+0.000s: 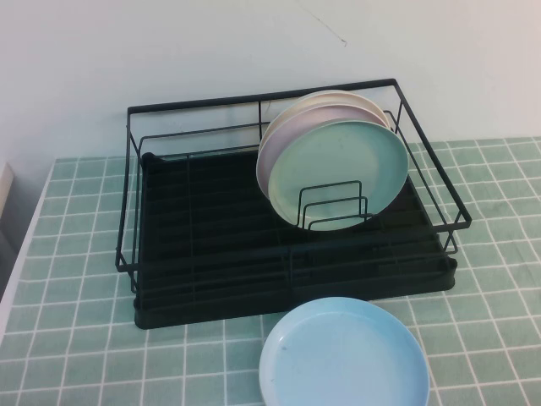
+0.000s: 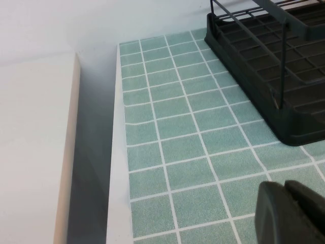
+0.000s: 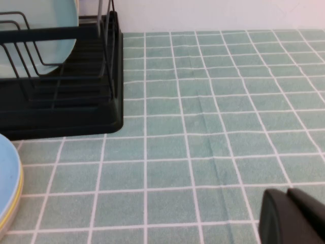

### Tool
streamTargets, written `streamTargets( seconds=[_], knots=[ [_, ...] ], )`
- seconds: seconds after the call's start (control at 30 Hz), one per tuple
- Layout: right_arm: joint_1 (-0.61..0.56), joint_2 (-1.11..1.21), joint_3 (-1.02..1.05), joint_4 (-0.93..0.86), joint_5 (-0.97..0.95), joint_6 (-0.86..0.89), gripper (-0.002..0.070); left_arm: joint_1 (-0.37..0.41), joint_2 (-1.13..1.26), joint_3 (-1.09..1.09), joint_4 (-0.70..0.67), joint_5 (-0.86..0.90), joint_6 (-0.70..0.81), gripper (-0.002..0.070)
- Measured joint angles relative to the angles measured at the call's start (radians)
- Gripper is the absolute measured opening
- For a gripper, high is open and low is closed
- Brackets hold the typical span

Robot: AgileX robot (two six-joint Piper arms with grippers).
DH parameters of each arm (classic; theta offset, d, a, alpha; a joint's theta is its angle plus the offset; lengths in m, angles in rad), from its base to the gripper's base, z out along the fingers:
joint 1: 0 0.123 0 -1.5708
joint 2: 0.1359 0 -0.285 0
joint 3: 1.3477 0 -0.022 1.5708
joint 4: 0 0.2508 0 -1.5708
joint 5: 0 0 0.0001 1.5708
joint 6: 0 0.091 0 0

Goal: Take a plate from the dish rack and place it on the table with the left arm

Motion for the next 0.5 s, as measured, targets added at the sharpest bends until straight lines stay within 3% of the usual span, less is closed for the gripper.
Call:
streamTargets(
  seconds=[0.5],
  knots=[
    [0.0,0.0,0.0,0.0,0.0,0.0,-0.0002,0.0,0.0,0.006,-0.001,-0.09,0.002,-0.0003]
  ],
)
